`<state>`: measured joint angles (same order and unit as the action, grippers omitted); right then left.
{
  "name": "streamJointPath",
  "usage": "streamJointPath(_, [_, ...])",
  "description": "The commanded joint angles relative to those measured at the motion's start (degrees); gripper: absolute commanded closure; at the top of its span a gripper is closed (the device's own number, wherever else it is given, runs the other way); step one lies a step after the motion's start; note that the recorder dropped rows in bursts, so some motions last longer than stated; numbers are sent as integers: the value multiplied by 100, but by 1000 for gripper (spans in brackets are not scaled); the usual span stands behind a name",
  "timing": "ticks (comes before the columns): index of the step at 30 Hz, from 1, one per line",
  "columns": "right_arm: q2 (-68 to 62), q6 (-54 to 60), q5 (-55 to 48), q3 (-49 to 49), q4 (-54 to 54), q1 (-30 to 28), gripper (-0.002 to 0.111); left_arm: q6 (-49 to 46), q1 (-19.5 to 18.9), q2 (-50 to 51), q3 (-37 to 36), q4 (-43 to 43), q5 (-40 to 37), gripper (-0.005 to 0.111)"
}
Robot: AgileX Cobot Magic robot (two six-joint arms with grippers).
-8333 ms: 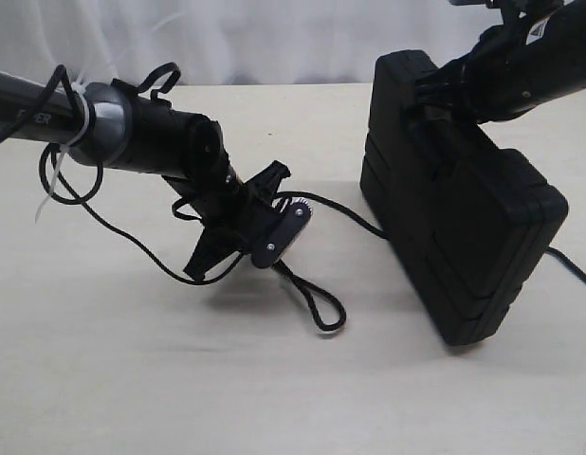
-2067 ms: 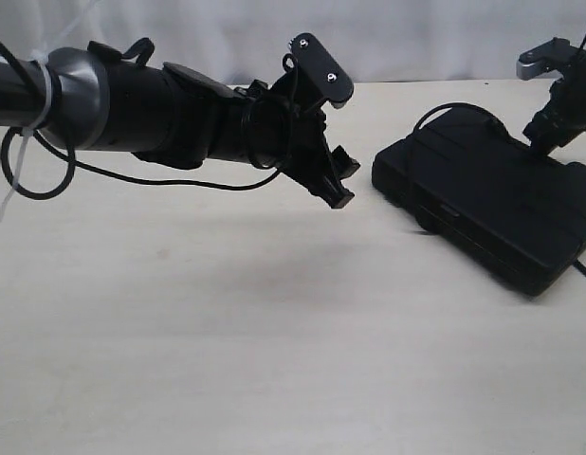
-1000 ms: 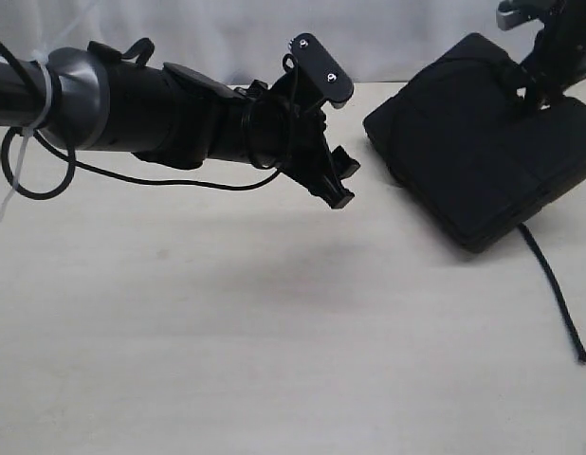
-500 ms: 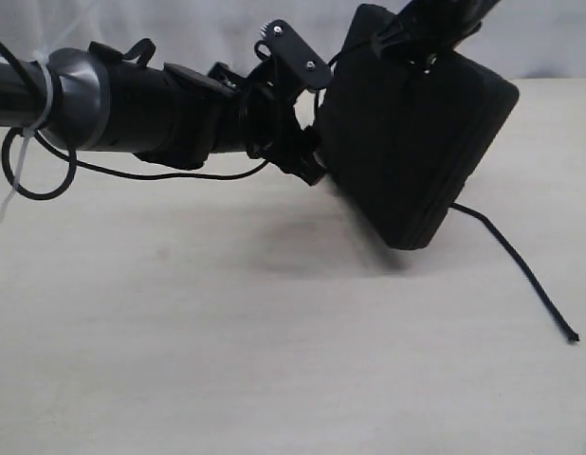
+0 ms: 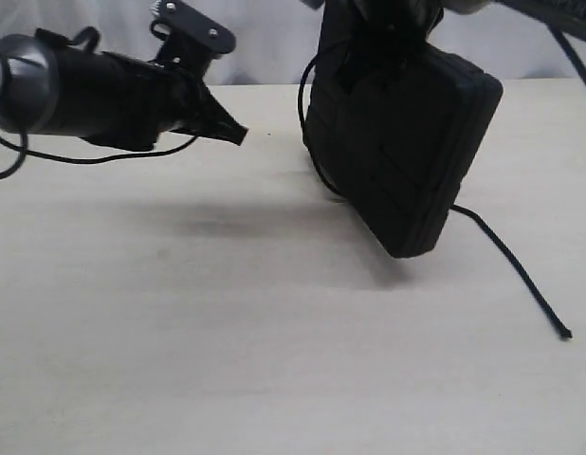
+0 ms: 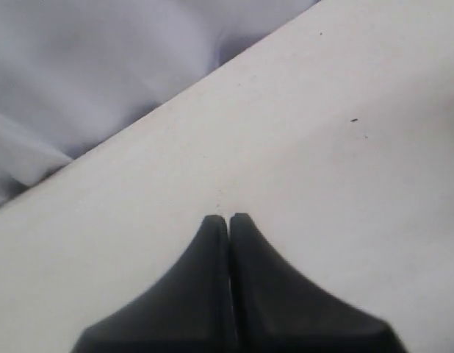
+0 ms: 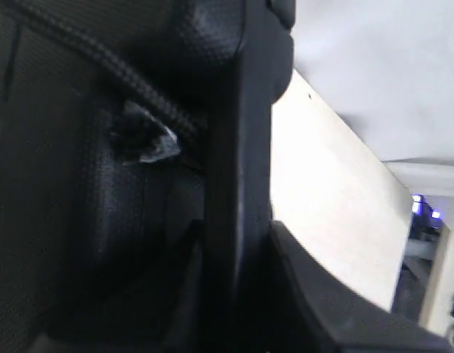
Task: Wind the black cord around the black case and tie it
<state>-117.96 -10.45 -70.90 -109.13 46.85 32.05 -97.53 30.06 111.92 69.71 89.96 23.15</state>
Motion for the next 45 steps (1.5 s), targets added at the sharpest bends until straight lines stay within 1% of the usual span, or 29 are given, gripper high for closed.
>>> streamJointPath(1, [356, -599, 204, 794, 1139, 189, 104, 2632, -717, -365, -423, -1829, -1400, 107])
streamJointPath(2, [410, -672, 248, 885, 1212, 213, 104, 3253, -846, -395, -466, -2430, -1543, 107])
streamJointPath(3, [446, -731, 236, 962, 1345, 262, 104, 3731, -937, -410, -507, -2771, -1623, 107])
streamJointPath(5, [498, -755, 94, 995, 1361, 342, 104, 4276, -1020, -410, -593, -3369, -1698, 107])
streamJointPath(6, [535, -784, 94, 995, 1200, 388, 104, 4423, -1034, -410, -632, -3443, -1648, 107])
streamJointPath(9, [581, -784, 94, 995, 585, 549, 104, 4573, -1010, -410, -721, -3671, -1551, 107])
streamJointPath(13, [513, -806, 124, 1035, 179, 863, 104, 4653, -986, -410, -721, -3686, -1865, 107])
streamJointPath(17, [470, -848, 221, 1083, 553, 1184, 104, 4625, -879, -410, -721, -4193, -2530, 107])
streamJointPath(20, [482, -902, 124, 1083, 701, 1274, 104, 4588, -721, -410, -721, -4565, -2554, 107])
streamJointPath(22, [482, -902, 94, 1083, 700, 1274, 104, 4492, -592, -410, -721, -4600, -2569, 107])
streamJointPath(25, [482, -890, 94, 1083, 675, 1262, 104, 4341, -382, -410, -721, -4629, -2803, 107])
streamJointPath(28, [482, -890, 94, 1083, 710, 1276, 104, 4341, -211, -410, -721, -4577, -2801, 107])
streamJointPath(31, [482, -890, 94, 1083, 614, 1318, 104, 4341, -142, -410, -721, -4381, -2595, 107])
streamJointPath(37, [482, -890, 94, 1083, 587, 1479, 104, 4341, 3, -410, -721, -4392, -2619, 107])
streamJointPath(41, [482, -890, 94, 1083, 502, 1541, 104, 4341, 196, -410, -721, -4450, -2537, 107])
streamJointPath(43, [482, -890, 94, 1083, 502, 1555, 104, 4332, 196, -410, -721, -4481, -2535, 107])
streamJointPath(45, [482, -799, 94, 1083, 707, 1555, 104, 4332, 95, -410, -721, -4449, -2557, 107])
